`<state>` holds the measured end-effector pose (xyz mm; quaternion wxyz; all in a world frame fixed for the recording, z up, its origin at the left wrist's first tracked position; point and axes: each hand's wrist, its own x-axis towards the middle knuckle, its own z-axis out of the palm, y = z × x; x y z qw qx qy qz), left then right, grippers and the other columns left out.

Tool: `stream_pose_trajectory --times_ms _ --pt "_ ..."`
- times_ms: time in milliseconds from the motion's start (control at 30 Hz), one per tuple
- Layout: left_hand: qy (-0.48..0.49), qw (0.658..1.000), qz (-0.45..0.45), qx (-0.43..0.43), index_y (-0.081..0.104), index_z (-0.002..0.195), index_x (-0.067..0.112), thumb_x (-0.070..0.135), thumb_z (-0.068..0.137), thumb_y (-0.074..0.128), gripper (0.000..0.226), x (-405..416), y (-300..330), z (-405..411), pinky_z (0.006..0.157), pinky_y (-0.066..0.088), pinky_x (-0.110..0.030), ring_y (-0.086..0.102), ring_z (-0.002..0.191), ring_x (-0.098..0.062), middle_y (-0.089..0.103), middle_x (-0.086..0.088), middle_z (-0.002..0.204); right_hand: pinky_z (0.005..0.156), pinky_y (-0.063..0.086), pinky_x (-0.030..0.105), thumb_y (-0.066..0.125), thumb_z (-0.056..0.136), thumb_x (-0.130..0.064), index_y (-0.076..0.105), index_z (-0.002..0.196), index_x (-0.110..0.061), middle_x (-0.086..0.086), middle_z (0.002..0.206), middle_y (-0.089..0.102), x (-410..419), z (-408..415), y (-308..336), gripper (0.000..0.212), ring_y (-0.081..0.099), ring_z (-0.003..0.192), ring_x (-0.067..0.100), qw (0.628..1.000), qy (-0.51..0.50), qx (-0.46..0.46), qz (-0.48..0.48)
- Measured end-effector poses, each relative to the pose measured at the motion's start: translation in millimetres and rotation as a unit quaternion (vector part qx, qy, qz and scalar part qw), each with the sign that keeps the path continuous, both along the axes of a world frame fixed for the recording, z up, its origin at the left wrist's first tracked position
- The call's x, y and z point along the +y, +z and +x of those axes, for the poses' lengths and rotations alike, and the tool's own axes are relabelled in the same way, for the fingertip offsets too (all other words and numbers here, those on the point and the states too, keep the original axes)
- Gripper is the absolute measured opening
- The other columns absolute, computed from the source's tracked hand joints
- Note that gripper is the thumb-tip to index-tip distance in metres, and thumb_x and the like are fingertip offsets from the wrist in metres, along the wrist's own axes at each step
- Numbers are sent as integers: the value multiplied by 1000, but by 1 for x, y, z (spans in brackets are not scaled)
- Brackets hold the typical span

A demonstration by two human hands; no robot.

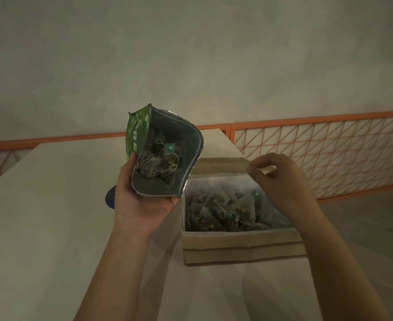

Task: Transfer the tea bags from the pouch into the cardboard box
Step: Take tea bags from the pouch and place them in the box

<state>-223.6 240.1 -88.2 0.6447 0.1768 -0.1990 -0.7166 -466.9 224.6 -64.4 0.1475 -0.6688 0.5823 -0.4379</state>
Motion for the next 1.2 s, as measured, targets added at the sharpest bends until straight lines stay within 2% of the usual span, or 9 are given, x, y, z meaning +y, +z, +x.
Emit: stream_pose_trajectory --times_ms 200,300,367,433,500,667,833,1000,1200 --pt "-2 1000 -3 -19 64 136 21 59 96 45 58 0 1 0 76 59 -33 68 109 -29 64 -12 136 65 41 4 69 87 -19 68 90 -26 -13 89 62 19 53 27 8 54 79 -7 988 118 -31 -97" --pt "9 1000 -2 -20 74 120 17 57 96 46 54 1 2 0 79 58 -33 70 103 -26 69 -11 127 68 40 7 71 86 -20 73 93 -22 -12 82 60 18 84 34 7 50 73 -6 974 151 27 -165" --pt "21 1000 -1 -12 74 119 16 54 98 46 52 1 1 1 89 52 -35 66 108 -24 69 -10 126 74 43 14 69 87 -19 75 97 -20 -7 87 61 12 105 38 12 52 82 1 964 179 80 -183" --pt "32 999 7 -12 71 125 16 53 98 46 52 1 0 2 96 46 -37 62 117 -25 67 -9 130 81 48 28 64 89 -17 75 103 -21 -3 97 61 2 124 39 18 56 95 15 954 194 154 -166" --pt "38 999 12 -22 64 136 19 54 98 45 55 0 1 2 97 47 -38 59 127 -25 64 -9 137 83 50 32 59 91 -14 73 110 -23 0 108 60 -10 139 38 25 55 103 19 939 185 251 -147" --pt "36 999 17 -23 67 132 20 55 95 49 54 1 4 -1 85 57 -34 69 108 -24 69 -8 131 81 44 33 58 90 -13 65 120 -16 5 117 61 -34 154 40 30 58 105 24 910 167 371 -84" --pt "29 999 20 -22 65 134 20 55 94 48 56 0 4 0 84 58 -34 68 111 -25 67 -10 133 104 30 41 59 91 -29 59 127 -33 4 131 53 -49 161 33 37 48 119 26 874 174 451 -53" --pt "23 999 15 -18 65 135 20 53 89 53 58 0 3 0 81 60 -33 67 114 -25 65 -10 135 105 26 43 58 90 -39 68 113 -32 3 132 51 -45 156 32 26 42 122 27 888 172 421 -68" --pt "28 999 16 -21 62 137 17 54 88 54 61 0 1 0 97 49 -35 52 135 -27 57 -11 146 99 30 35 63 88 -29 70 93 -30 -3 117 56 -24 129 38 9 45 112 18 905 235 350 -52"
